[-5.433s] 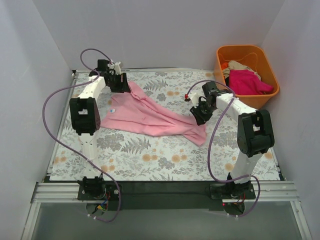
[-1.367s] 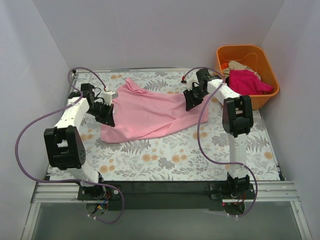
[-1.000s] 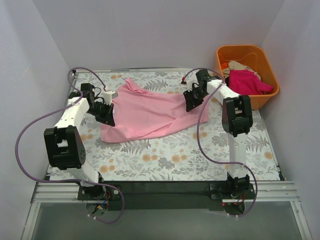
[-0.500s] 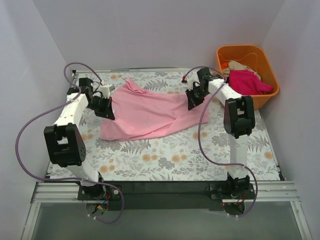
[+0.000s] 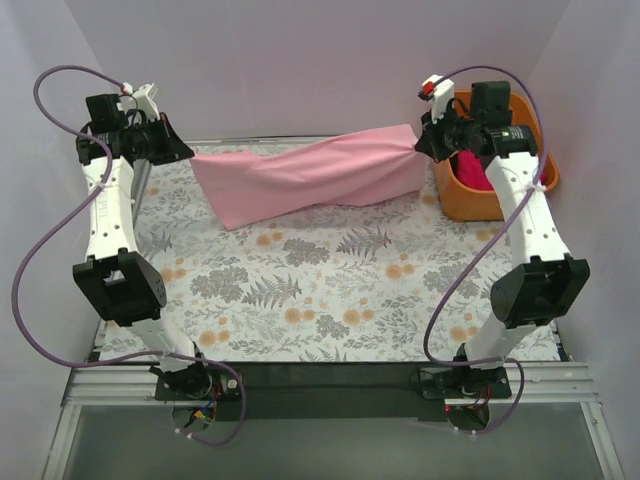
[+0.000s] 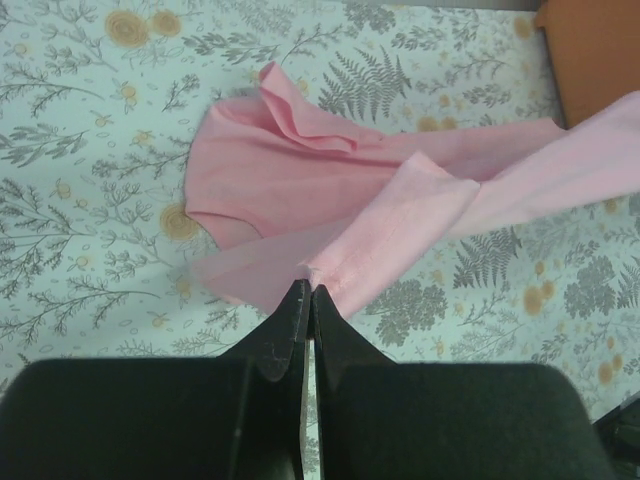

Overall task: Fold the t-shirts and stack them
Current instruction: Flatten the tshirt out

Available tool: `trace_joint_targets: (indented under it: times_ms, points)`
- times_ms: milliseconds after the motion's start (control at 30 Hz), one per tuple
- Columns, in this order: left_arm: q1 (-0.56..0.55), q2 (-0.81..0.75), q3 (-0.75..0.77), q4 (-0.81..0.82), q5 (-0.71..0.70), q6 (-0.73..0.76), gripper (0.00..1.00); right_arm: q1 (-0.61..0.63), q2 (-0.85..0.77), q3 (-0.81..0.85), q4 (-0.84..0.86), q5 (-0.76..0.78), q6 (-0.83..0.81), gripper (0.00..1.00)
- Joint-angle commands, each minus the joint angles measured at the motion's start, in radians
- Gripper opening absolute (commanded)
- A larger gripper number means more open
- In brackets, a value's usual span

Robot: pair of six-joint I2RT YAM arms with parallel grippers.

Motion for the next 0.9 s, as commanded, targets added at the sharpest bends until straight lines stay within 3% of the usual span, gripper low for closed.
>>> trace_joint_targets:
  times_ms: [0, 133, 200, 300, 333, 433, 467, 533, 567, 633, 733, 767, 867]
  points:
    - [-0.004, -0.154, -0.029, 0.043, 0.010, -0.052, 0.00, -0.031, -0.124, -0.064, 0.052, -0.047, -0.051, 0.01]
    - [-0.004, -0.247, -0.111, -0.030, -0.007, 0.065, 0.00, -0.028, -0.244, -0.245, 0.043, -0.090, -0.097, 0.01]
    - [-0.003, -0.297, -0.190, -0.081, -0.018, 0.139, 0.00, -0.014, -0.308, -0.429, 0.040, -0.090, -0.132, 0.01]
    - [-0.004, -0.378, -0.435, -0.152, -0.085, 0.326, 0.00, 0.022, -0.377, -0.712, 0.025, -0.058, -0.227, 0.01]
    - [-0.004, -0.400, -0.579, -0.163, -0.104, 0.401, 0.00, 0.029, -0.394, -0.775, 0.025, -0.049, -0.252, 0.01]
    - [-0.004, -0.484, -0.762, -0.139, -0.219, 0.495, 0.00, 0.043, -0.454, -0.993, 0.020, 0.032, -0.379, 0.01]
    - [-0.004, -0.495, -0.837, -0.134, -0.237, 0.526, 0.00, 0.045, -0.478, -1.036, 0.009, 0.075, -0.414, 0.25]
    - [-0.003, -0.504, -0.885, -0.119, -0.283, 0.538, 0.00, 0.043, -0.503, -1.100, -0.035, 0.104, -0.486, 0.61]
    - [-0.004, -0.500, -0.899, -0.117, -0.288, 0.540, 0.00, 0.043, -0.515, -1.103, -0.047, 0.115, -0.494, 0.89]
    - [-0.004, -0.486, -0.896, -0.112, -0.290, 0.538, 0.00, 0.043, -0.537, -1.068, -0.057, 0.103, -0.465, 0.92]
    - [-0.003, -0.442, -0.864, -0.117, -0.259, 0.521, 0.00, 0.043, -0.464, -0.953, -0.044, 0.040, -0.375, 0.86]
    - [-0.004, -0.414, -0.853, -0.118, -0.253, 0.512, 0.00, 0.043, -0.378, -0.913, -0.044, 0.017, -0.282, 0.76]
    - [-0.004, -0.385, -0.811, -0.123, -0.238, 0.494, 0.00, 0.043, -0.235, -0.793, -0.052, -0.010, -0.145, 0.61]
